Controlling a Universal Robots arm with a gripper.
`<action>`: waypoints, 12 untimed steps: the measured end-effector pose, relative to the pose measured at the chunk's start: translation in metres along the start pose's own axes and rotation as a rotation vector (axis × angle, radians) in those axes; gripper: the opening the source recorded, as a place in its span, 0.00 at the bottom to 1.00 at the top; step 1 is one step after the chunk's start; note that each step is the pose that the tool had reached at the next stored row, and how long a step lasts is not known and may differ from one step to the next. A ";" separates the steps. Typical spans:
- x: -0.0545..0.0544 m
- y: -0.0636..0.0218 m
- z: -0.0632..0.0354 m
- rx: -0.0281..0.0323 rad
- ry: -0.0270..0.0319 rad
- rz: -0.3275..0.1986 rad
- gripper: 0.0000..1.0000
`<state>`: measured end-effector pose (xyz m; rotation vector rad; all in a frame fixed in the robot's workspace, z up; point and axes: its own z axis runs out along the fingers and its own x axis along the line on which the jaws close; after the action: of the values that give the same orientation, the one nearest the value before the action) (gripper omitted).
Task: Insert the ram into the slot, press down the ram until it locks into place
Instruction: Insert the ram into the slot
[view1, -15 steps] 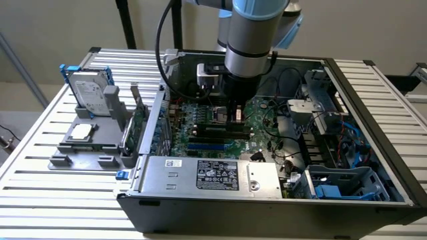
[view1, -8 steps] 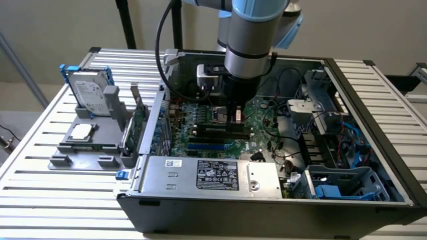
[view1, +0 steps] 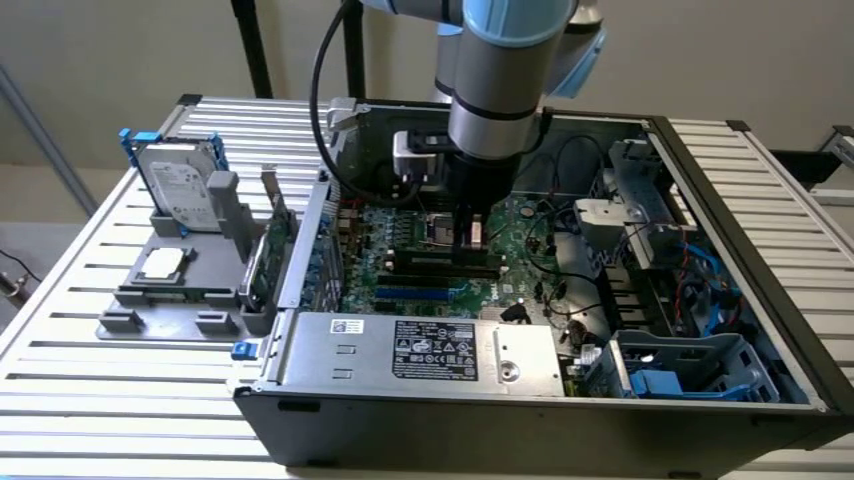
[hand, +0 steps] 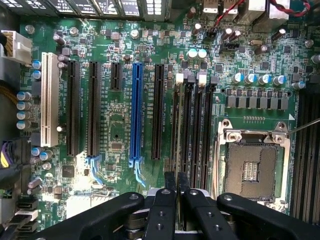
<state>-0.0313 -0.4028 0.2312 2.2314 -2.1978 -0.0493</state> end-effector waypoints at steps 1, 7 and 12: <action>0.000 0.0001 0.0003 0.0004 0.0001 0.000 0.13; 0.000 0.0005 0.0020 0.0019 -0.0001 0.000 0.13; -0.001 0.0005 0.0023 0.0019 0.0000 0.000 0.13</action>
<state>-0.0319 -0.4021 0.2289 2.2324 -2.1987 -0.0473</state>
